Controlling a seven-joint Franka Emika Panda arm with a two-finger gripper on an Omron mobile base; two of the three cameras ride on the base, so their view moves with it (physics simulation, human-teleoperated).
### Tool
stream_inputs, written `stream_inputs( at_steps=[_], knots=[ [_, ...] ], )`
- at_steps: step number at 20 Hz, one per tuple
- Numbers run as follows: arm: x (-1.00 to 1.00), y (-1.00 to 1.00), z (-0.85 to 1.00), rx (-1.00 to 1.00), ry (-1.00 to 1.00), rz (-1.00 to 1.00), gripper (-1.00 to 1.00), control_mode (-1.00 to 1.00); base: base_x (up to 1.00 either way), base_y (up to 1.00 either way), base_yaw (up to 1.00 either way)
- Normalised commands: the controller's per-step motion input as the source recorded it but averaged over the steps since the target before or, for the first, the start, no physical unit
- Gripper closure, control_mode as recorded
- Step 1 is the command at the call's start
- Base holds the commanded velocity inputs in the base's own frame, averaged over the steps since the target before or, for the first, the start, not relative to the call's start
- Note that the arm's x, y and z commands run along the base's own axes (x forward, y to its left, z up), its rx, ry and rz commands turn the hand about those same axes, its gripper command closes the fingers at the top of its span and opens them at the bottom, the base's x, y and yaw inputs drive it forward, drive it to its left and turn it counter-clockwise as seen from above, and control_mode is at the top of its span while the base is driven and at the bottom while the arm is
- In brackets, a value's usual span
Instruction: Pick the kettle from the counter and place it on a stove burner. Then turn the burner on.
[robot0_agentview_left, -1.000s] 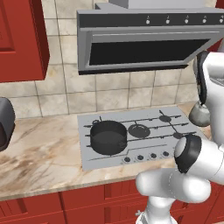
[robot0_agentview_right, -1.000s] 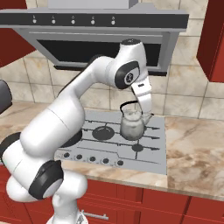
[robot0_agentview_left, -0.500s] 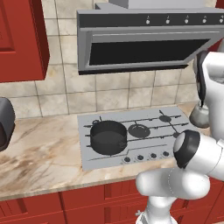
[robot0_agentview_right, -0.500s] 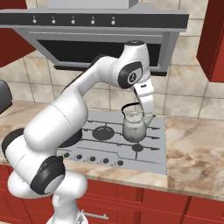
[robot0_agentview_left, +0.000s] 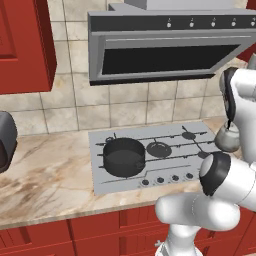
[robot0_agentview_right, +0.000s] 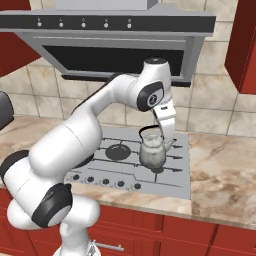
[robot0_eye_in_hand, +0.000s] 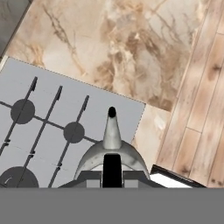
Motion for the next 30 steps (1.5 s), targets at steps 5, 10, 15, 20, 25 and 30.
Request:
stream_inputs(
  at_steps=[5, 10, 15, 20, 25, 30],
  knots=[
    [0.19, 0.0, -0.04, 0.0, 0.0, 0.0, 1.0, -1.0, 0.0, 0.0, 0.0],
    [0.34, 0.0, -0.12, 0.0, 0.0, 0.0, 1.0, -1.0, 0.0, 0.0, 0.0],
    [0.4, 0.0, -0.23, 0.0, 0.0, 0.0, 1.0, -1.0, 0.0, 0.0, 0.0],
    [0.39, 0.0, -0.29, 0.01, 0.0, 0.0, 1.0, -1.0, 0.0, 0.0, 0.0],
    [0.42, 0.0, -0.32, 0.04, 0.0, 0.0, 1.0, -1.0, 0.0, 0.0, 0.0],
    [0.54, 0.0, -0.33, 0.05, 0.0, 0.0, 1.0, -1.0, 0.0, 0.0, 0.0]
  ],
)
